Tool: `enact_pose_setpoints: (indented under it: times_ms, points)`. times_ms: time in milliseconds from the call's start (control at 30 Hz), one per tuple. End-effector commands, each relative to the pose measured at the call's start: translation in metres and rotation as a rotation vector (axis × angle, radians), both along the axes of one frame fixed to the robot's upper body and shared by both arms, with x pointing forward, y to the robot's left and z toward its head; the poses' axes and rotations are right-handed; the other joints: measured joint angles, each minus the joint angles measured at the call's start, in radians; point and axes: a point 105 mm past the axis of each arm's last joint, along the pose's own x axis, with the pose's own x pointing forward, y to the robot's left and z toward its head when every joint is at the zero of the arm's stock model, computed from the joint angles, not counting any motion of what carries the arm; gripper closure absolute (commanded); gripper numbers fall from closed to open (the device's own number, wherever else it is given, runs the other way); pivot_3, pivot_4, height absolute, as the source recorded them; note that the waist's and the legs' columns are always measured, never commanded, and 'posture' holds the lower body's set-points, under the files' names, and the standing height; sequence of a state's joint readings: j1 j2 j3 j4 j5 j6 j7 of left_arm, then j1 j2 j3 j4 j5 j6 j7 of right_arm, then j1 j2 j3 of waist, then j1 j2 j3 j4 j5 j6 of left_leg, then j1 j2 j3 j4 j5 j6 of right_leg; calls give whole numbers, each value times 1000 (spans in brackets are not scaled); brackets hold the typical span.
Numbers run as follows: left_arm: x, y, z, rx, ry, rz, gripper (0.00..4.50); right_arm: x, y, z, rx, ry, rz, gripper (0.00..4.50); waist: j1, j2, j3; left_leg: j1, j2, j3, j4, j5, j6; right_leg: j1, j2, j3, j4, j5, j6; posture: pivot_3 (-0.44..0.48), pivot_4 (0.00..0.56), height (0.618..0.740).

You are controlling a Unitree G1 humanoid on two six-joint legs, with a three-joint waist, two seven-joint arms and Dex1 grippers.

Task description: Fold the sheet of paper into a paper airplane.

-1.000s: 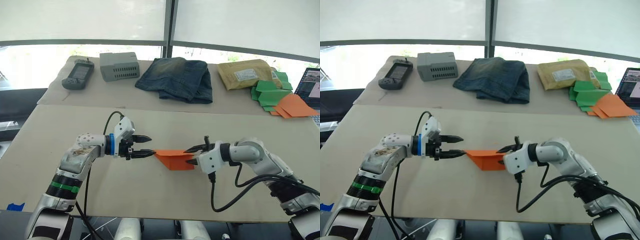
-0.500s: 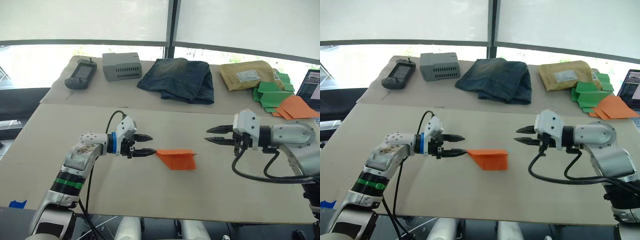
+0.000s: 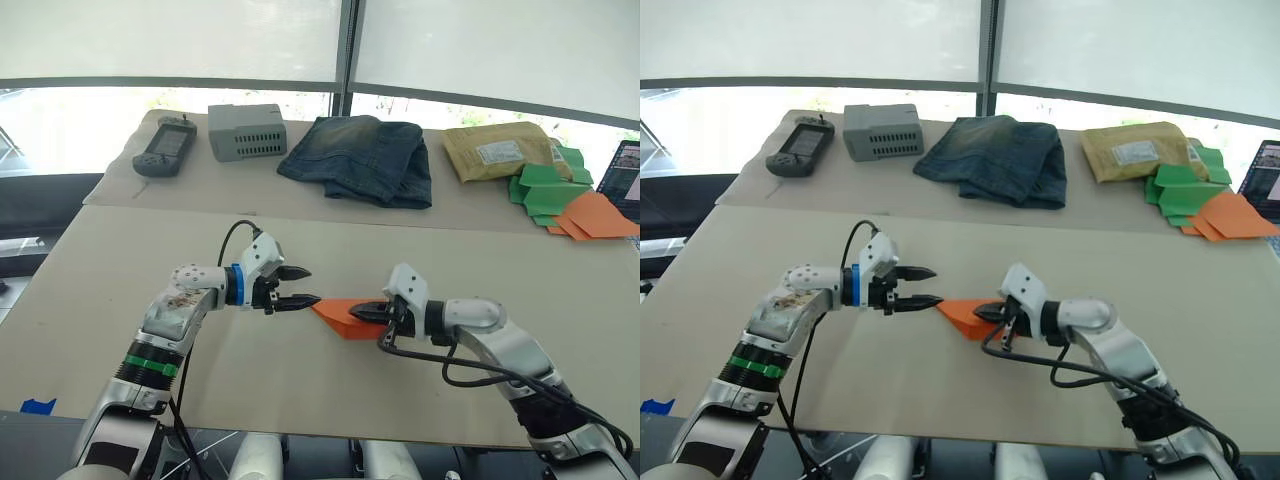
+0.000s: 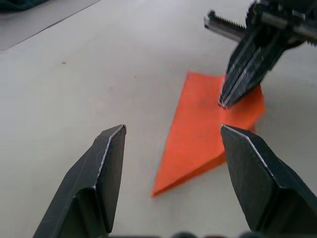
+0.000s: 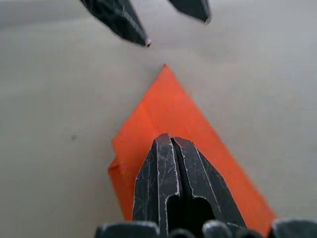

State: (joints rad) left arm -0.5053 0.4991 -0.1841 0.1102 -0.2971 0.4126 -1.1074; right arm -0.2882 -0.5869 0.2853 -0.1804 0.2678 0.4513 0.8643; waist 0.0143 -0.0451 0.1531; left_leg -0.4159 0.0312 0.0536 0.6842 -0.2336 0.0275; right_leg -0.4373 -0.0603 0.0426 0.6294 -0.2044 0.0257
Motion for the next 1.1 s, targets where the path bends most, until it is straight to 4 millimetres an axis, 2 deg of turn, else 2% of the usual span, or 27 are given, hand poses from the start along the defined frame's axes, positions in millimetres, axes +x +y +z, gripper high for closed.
enact_pose_setpoints:
  times_ms: [33, 167, 333, 467, 667, 933, 1100]
  points:
    - [0, -13, 14, 0, -76, -54, 1288, 0, 0, -4, -36, -35, -17, 4463, -2, 0, 0, 0, 0, 0, 0, 0, 0, 0, 0, 0, 0, 0, 0, 0, 150, 722]
    - [2, -24, 5, 15, -68, -46, 1288, 0, 0, -12, -57, -45, -39, 4463, -2, 0, 0, 2, 1, -1, 0, 1, 0, 1, 2, 0, 1, -1, 2, 0, 150, 722]
    - [4, -29, -4, 27, -48, -34, 1288, -4, 0, -16, -63, -41, -45, 4463, -4, 0, 0, 3, 1, 0, 0, 2, 1, 1, 2, 0, 1, -1, 5, 0, 150, 722]
    - [4, -31, -5, 14, -41, -47, 2436, -5, -1, -16, -65, -38, -56, 4500, -3, 0, 0, 4, 1, 0, 0, 2, 1, 2, 2, 0, 1, -1, 5, 0, 150, 722]
    - [0, -31, -1, -10, -41, -89, 4493, -6, -3, -17, -68, -34, -70, 4500, -3, 0, 0, 3, 1, 0, 0, 2, 1, 2, 2, 0, 1, -1, 5, 0, 150, 722]
    - [1, -34, -29, 118, -22, -95, 4493, -5, -4, -12, -94, -63, -63, 4500, -3, 0, 0, 3, 1, 0, 0, 2, 1, 2, 2, 0, 1, -1, 5, 0, 150, 722]
    - [2, -36, -44, 185, -22, -101, 4493, -6, -3, 12, -58, -134, -47, 4500, 0, 0, 0, 3, 1, -1, 0, 2, 1, 2, 1, 0, 0, -1, 5, 0, 150, 722]
